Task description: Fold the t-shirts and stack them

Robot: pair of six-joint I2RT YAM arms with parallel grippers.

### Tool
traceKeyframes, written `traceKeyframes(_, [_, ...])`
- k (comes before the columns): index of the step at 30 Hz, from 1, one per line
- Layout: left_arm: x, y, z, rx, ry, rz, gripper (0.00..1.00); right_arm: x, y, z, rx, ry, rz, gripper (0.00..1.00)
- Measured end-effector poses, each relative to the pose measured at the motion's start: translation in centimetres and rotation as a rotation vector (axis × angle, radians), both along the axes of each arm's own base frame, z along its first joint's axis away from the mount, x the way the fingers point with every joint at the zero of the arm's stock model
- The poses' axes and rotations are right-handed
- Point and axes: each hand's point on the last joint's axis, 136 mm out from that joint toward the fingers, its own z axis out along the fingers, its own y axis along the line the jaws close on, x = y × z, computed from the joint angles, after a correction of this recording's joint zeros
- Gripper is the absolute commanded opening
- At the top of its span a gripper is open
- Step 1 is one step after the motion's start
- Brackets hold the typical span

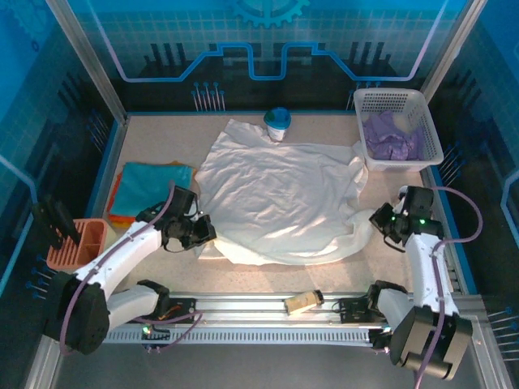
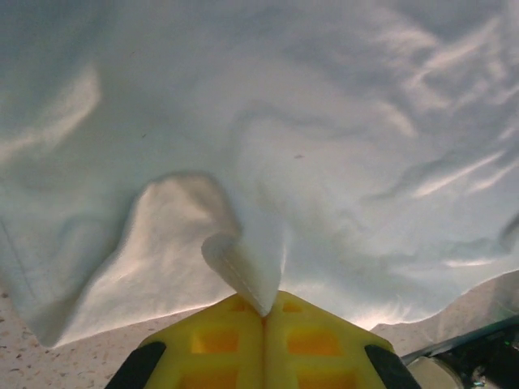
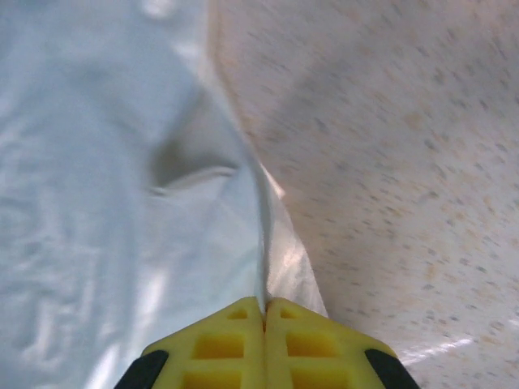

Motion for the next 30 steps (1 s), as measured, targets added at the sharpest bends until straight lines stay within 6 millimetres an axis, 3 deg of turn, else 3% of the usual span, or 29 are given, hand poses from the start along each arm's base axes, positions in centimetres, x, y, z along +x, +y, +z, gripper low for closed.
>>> traceKeyframes(6, [3.6, -0.2, 6.4, -0.013, -0.143, -0.020, 0.00, 3.0, 0.9, 6.1, 0.044, -0.147, 0.053, 0.00])
traceKeyframes(13, [8.9, 0.5, 16.9, -0.008, -0.364, -0.018, 0.00, 6.1, 0.6, 12.4, 0.068, -0.294, 0.046, 0.00])
traceKeyframes(19, [12.7, 1.8, 26.3, 0.008, -0.530, 0.012, 0.00, 9.0, 0.6, 19.8, 0.111, -0.450, 0.028, 0.00])
traceKeyframes(21, [12.7, 2.1, 29.9, 0.010, -0.598, 0.018, 0.00, 9.1, 0.7, 23.0, 0.105, -0.519, 0.035, 0.00])
traceKeyframes(24, [11.1, 2.3, 36.2, -0.003, -0.736, 0.020, 0.00, 8.3, 1.0, 28.2, 0.080, -0.636, 0.046, 0.00])
traceKeyframes(27, [8.2, 2.7, 41.7, -0.023, -0.883, 0.019, 0.00, 5.9, 1.5, 33.8, 0.035, -0.770, 0.061, 0.00])
traceKeyframes(30, [4.0, 3.3, 45.6, -0.045, -1.006, 0.018, 0.00, 2.3, 2.4, 38.6, -0.025, -0.895, 0.074, 0.00])
